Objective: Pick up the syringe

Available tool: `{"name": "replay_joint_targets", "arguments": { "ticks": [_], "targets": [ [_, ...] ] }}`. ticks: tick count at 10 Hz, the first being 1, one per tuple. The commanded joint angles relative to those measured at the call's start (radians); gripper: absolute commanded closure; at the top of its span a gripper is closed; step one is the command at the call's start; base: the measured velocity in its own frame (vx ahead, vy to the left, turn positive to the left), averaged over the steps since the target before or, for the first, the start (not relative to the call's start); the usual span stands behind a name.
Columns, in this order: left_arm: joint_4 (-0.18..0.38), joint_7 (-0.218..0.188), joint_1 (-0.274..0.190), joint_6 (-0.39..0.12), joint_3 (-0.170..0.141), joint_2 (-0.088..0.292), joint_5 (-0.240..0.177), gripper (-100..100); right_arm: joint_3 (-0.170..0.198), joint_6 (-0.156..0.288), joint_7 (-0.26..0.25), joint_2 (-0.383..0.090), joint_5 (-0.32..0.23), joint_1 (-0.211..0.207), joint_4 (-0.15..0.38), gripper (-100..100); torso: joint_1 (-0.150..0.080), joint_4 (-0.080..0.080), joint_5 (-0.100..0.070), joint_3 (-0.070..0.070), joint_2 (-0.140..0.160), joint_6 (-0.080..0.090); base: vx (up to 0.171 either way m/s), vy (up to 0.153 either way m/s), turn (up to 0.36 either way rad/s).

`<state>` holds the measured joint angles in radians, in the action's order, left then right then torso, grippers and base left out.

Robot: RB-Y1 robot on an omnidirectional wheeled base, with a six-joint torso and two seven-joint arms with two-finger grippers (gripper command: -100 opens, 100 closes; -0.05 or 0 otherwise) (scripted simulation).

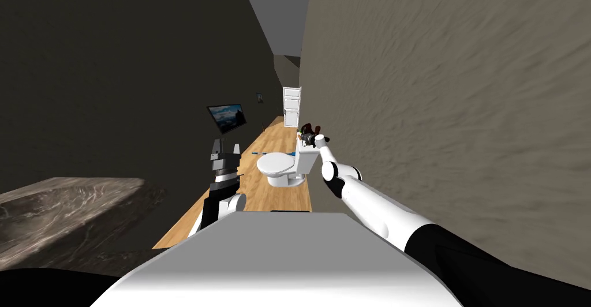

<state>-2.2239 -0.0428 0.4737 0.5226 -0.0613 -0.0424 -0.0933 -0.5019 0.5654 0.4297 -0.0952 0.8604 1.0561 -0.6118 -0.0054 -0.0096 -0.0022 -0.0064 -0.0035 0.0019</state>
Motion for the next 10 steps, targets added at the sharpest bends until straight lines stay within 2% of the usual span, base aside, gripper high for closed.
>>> {"name": "replay_joint_targets", "arguments": {
  "ticks": [1,2,3,4,5,6,7,8,9,10],
  "targets": [
    [0.0,0.0,0.0,0.0,0.0,0.0,0.0,0,0.038,0.002,0.05,0.003,-0.013,-0.031,-0.05,100,0.0,0.0,0.0,0.0,0.0,0.0,-0.031,-0.037,0.087],
    [0.0,0.0,0.0,0.0,0.0,0.0,0.0,0,0.038,0.002,0.06,0.003,-0.013,-0.031,-0.054,100,0.0,0.0,0.0,0.0,0.0,0.001,-0.015,-0.019,-0.008],
    [0.0,0.0,0.0,0.0,0.0,0.0,0.0,0,0.084,-0.013,0.097,-0.011,-0.004,-0.054,-0.083,100,0.001,0.0,0.0,0.0,0.0,0.001,-0.021,-0.04,0.217],
    [0.0,0.0,0.0,0.0,0.0,0.0,0.0,0,0.09,-0.013,0.109,-0.011,-0.004,-0.054,-0.083,100,0.0,0.0,0.0,0.0,0.0,0.001,-0.029,-0.036,0.019],
    [0.0,0.0,0.0,0.0,0.0,0.0,0.0,0,0.132,-0.029,0.153,-0.025,0.006,-0.077,-0.111,100,0.0,0.0,0.0,0.0,0.0,0.001,-0.036,-0.035,0.175],
    [0.0,0.0,0.0,0.0,0.0,0.0,0.0,0,0.142,-0.029,0.158,-0.025,0.006,-0.077,-0.111,100,0.0,0.0,0.0,0.0,0.0,0.0,-0.033,-0.038,0.095],
    [0.0,0.0,0.0,0.0,0.0,0.0,0.0,0,0.181,-0.045,0.201,-0.039,0.015,-0.1,-0.14,100,0.0,0.0,0.0,0.0,0.0,0.0,-0.038,-0.034,0.179],
    [0.0,0.0,0.0,0.0,0.0,0.0,0.0,0,0.193,-0.045,0.207,-0.039,0.015,-0.1,-0.14,100,0.001,0.0,0.0,0.0,0.0,-0.001,-0.032,-0.035,0.078],
    [0.0,0.0,0.0,0.0,0.0,0.0,0.0,0,0.181,-0.043,0.196,-0.037,0.014,-0.095,-0.133,100,0.0,0.0,0.0,0.0,0.0,0.0,-0.012,-0.013,0.005],
    [0.0,0.0,0.0,0.0,0.0,0.0,0.0,0,0.184,-0.044,0.199,-0.037,0.015,-0.096,-0.134,0,0.001,0.0,0.0,0.0,-0.001,0.0,0.0,0.0,0.0]
  ]
}}
